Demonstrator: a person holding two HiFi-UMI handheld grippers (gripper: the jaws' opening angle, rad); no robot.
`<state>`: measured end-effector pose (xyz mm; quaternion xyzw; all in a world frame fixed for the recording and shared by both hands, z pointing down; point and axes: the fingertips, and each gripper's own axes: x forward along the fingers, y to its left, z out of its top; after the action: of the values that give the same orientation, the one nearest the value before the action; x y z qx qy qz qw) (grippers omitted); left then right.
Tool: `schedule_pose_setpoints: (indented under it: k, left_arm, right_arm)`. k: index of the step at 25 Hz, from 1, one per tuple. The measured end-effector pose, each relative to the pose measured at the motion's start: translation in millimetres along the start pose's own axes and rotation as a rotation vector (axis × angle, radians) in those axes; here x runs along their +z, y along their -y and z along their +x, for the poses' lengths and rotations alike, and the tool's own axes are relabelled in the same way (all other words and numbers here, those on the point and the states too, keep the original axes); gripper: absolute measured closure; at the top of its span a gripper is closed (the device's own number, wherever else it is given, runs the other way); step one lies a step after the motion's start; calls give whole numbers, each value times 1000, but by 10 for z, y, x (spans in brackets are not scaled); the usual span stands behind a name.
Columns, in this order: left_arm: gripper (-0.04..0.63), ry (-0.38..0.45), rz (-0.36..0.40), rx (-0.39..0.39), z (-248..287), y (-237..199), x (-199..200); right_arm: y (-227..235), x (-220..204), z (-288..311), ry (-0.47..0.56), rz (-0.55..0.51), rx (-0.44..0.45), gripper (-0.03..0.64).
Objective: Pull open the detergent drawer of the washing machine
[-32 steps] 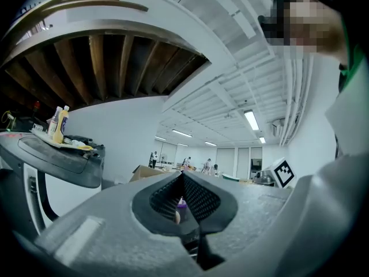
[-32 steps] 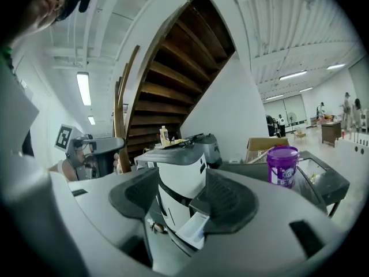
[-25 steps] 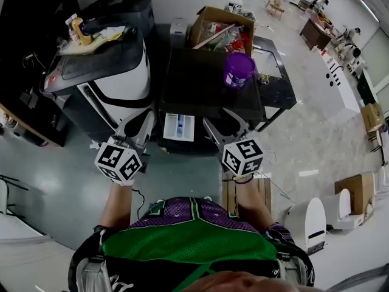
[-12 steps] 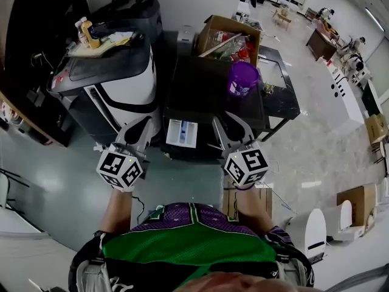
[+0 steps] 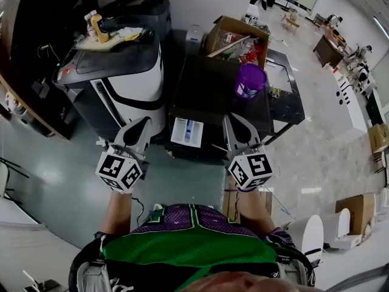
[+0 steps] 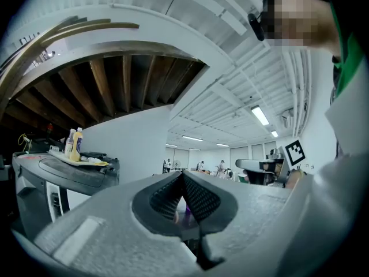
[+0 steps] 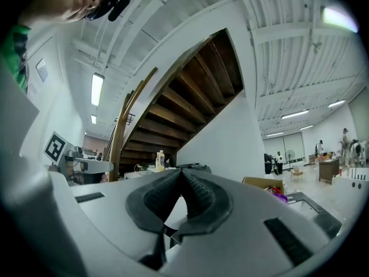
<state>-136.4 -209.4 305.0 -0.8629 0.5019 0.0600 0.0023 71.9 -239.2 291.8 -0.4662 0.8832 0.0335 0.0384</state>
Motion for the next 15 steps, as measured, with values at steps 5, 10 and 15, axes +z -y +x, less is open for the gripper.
schedule_pose_setpoints:
  k: [5,10,15]
  left_arm:
    - [578,9,-12,19,-47,-76,-2]
    - [578,12,-13,2,-37,-5,-25]
    - [578,11,2,-17,-59,35,-27]
  right_arm:
    - [-40,-15,23,-6,-10,-1,615]
    - [-39,-62,-15,-20,-3,-5,615]
    - [-57,-108,-26,-28,8,-10,615]
